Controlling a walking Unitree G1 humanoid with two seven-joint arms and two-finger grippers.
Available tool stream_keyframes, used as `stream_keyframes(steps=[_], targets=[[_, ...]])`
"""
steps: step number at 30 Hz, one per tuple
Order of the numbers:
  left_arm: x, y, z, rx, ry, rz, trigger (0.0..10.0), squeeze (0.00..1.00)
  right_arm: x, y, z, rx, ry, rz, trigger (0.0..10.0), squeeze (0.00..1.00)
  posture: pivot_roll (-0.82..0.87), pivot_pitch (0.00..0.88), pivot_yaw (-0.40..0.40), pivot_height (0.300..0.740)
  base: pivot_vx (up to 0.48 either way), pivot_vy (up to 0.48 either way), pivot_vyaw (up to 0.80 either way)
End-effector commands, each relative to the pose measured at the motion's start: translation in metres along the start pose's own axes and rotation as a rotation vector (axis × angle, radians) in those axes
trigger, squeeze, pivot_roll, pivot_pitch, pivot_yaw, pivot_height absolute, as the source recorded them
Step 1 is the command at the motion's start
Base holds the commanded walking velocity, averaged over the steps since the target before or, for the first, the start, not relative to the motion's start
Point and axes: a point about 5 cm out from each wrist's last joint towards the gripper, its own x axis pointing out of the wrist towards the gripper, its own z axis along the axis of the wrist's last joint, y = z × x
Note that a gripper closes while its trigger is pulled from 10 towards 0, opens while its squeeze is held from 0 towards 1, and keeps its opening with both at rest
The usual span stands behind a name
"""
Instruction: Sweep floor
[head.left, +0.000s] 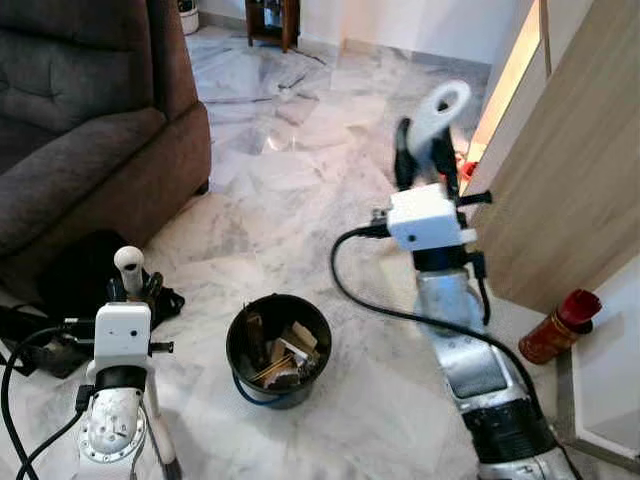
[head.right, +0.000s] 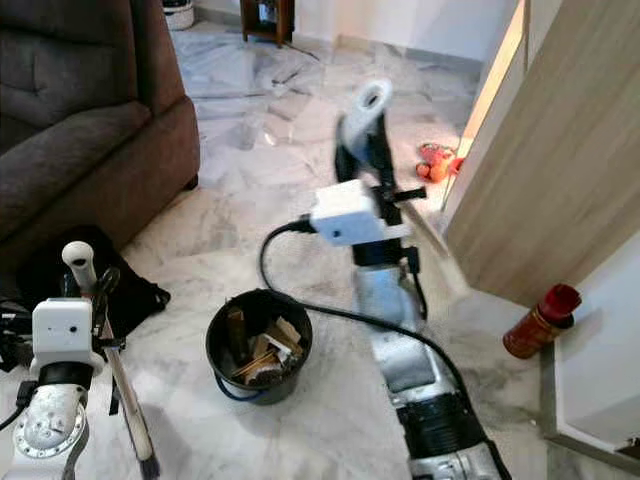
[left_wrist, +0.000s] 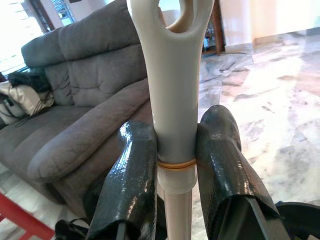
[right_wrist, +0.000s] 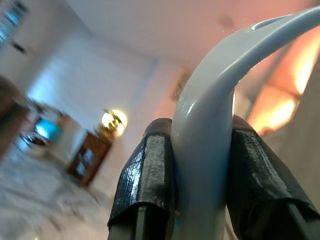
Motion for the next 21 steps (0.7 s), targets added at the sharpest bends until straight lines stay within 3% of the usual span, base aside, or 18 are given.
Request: stream_keyframes(steps=[1, 3, 6, 15, 21], targets=[[0.004, 0.003, 0.01, 0.03, -0.063, -0.004, 10.0, 0.0, 0.001, -0.006, -0.005, 0.015, 0.018, -0.034, 10.0, 0.0, 0.19, 0.112, -0.028, 0.74, 0.0, 0.0, 0.0], [0.004, 0.003, 0.01, 0.03, -0.059, -0.005, 10.0, 0.0, -0.013, -0.009, -0.034, -0.023, 0.138, -0.023, 10.0, 0.0, 0.19, 0.117, -0.022, 0.74, 0.0, 0.0, 0.0], [0.004, 0.004, 0.009, 0.031, -0.056, -0.005, 10.0, 0.0, -0.022, -0.006, -0.048, -0.037, 0.195, 0.02, 10.0, 0.0, 0.19, 0.123, -0.021, 0.74, 0.0, 0.0, 0.0], [-0.006, 0.004, 0.0, -0.005, -0.008, 0.009, 10.0, 0.0, -0.049, -0.006, -0.076, 0.049, 0.353, 0.021, 10.0, 0.0, 0.18, 0.121, -0.029, 0.74, 0.0, 0.0, 0.0], [-0.009, 0.005, -0.003, -0.031, 0.008, 0.022, 10.0, 0.0, -0.061, -0.01, -0.093, 0.154, 0.459, -0.022, 10.0, 0.0, 0.19, 0.102, -0.034, 0.74, 0.0, 0.0, 0.0]])
